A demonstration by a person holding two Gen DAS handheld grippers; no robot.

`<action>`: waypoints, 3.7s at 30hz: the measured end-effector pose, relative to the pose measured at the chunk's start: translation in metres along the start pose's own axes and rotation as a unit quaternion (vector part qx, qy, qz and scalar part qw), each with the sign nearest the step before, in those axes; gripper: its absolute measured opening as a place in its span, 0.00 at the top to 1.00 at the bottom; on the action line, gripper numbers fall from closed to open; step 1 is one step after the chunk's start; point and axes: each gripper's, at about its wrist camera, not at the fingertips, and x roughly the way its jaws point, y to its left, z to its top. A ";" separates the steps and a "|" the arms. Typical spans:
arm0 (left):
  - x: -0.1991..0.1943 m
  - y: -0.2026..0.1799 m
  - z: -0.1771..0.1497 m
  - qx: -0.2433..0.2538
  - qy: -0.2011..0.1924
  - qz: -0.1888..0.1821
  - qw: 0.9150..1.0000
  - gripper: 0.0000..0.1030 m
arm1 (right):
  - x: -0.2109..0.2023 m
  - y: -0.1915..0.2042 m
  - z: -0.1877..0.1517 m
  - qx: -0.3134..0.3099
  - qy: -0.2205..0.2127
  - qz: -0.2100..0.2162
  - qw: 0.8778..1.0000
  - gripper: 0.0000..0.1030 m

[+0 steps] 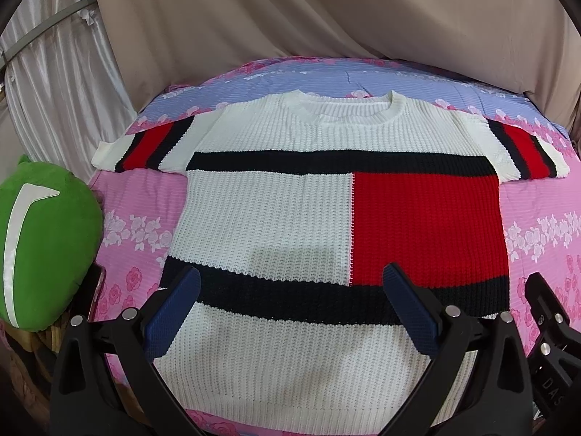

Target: Fold small clothes

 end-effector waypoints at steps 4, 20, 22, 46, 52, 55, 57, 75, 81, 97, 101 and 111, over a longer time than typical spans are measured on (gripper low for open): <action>0.002 -0.001 0.001 0.000 0.002 -0.002 1.000 0.05 | 0.001 0.000 0.001 0.000 0.001 -0.001 1.000 0.05; 0.005 -0.001 0.003 0.001 0.004 -0.001 1.000 0.05 | 0.004 0.000 0.002 -0.002 0.004 -0.002 1.000 0.05; 0.006 -0.001 0.003 0.001 0.005 -0.001 1.000 0.05 | 0.004 0.000 0.002 -0.002 0.004 -0.002 1.000 0.05; 0.020 -0.011 0.013 0.004 0.018 -0.001 1.000 0.05 | 0.019 -0.002 0.011 -0.001 0.015 0.004 1.000 0.05; 0.025 -0.011 0.021 -0.016 0.018 -0.021 0.999 0.05 | 0.056 -0.055 0.026 0.071 0.031 0.053 0.996 0.05; 0.026 -0.015 0.028 -0.022 0.019 -0.047 0.998 0.05 | 0.089 -0.121 0.047 0.127 0.035 0.042 0.990 0.05; 0.027 -0.019 0.032 -0.027 0.017 -0.065 0.997 0.05 | 0.109 -0.170 0.063 0.163 0.033 0.023 0.986 0.05; 0.050 -0.109 0.064 0.021 0.021 -0.100 0.995 0.05 | 0.289 -0.395 0.171 0.331 0.071 0.035 0.940 0.26; 0.060 -0.121 0.068 0.030 0.032 -0.108 0.993 0.05 | 0.300 -0.393 0.183 0.331 0.068 0.042 0.940 0.44; 0.067 -0.067 0.071 -0.016 0.016 -0.120 0.992 0.05 | 0.184 -0.328 0.278 0.294 -0.067 0.151 0.942 0.94; 0.062 -0.034 0.075 -0.053 -0.003 -0.130 0.990 0.05 | 0.114 -0.235 0.318 0.200 -0.117 0.218 0.948 0.94; 0.072 0.068 0.069 -0.160 -0.001 -0.124 0.979 0.05 | 0.104 0.084 0.275 -0.065 -0.017 0.339 0.938 0.88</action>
